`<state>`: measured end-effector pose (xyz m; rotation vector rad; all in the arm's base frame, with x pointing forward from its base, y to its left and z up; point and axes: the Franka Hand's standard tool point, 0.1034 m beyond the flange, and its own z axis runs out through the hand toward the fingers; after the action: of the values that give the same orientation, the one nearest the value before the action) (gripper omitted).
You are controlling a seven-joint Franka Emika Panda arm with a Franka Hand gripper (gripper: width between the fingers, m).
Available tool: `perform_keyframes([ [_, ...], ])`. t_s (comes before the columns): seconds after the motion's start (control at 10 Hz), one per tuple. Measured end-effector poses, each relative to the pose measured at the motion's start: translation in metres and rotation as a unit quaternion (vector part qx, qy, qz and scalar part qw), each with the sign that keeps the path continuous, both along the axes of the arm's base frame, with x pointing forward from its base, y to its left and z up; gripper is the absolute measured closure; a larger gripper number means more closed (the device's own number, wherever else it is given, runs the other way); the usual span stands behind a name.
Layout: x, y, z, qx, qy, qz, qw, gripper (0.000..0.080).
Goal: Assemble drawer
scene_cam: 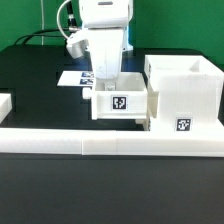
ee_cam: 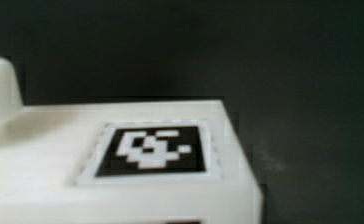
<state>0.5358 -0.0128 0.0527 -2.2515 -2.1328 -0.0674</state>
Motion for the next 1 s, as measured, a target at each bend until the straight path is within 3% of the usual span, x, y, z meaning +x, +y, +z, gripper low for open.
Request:
perform_keyframes([
  [1.0, 0.0068, 0.0077, 0.0031, 0.001, -0.009, -0.003, 1.0, 0.0755],
])
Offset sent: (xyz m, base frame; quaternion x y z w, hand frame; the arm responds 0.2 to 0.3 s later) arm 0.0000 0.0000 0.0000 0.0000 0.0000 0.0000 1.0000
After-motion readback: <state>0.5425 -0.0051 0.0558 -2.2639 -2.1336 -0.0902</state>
